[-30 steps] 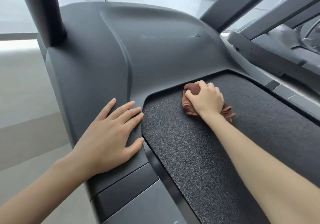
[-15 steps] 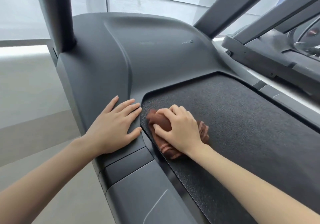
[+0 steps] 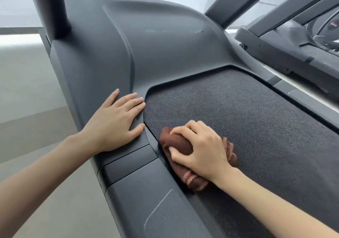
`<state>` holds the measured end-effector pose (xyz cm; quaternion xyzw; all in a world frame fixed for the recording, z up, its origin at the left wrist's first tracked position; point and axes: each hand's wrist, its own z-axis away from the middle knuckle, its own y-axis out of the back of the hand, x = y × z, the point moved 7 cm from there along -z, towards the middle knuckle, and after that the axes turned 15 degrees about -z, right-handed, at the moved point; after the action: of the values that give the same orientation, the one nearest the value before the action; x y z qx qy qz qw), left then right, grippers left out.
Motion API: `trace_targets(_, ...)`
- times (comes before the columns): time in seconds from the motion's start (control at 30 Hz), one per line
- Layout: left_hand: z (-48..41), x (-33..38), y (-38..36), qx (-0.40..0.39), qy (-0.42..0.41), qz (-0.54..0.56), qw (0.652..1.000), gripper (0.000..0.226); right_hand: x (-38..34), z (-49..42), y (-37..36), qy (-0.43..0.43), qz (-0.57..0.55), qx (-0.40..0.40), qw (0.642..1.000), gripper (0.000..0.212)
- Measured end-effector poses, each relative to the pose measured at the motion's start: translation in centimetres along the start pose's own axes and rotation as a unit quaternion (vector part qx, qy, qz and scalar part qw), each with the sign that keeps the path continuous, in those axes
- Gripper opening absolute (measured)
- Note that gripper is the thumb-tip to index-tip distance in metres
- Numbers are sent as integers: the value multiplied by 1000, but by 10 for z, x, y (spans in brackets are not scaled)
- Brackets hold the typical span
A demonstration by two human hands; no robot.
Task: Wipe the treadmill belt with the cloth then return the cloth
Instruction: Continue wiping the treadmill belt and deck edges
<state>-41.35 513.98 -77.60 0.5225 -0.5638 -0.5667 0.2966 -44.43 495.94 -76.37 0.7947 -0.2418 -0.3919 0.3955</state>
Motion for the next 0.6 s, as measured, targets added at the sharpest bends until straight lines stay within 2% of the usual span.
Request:
trace_targets(0.23,1,0,0,0,-3,16,1000,80,27,-71,-23,-44,27,26,998,34)
trace_targets(0.4,3,2,1,4,-8,30,1000,81,90,-127,-17,-153,87,33,984,42)
trace_targets(0.47,3,5,2,8,-22,47,999,79,124,-127,1,-211,99,43,971,44)
trace_targets(0.6,-4,26,4,7,-72,112,991,67,178,-69,52,-300,135,115,937,46)
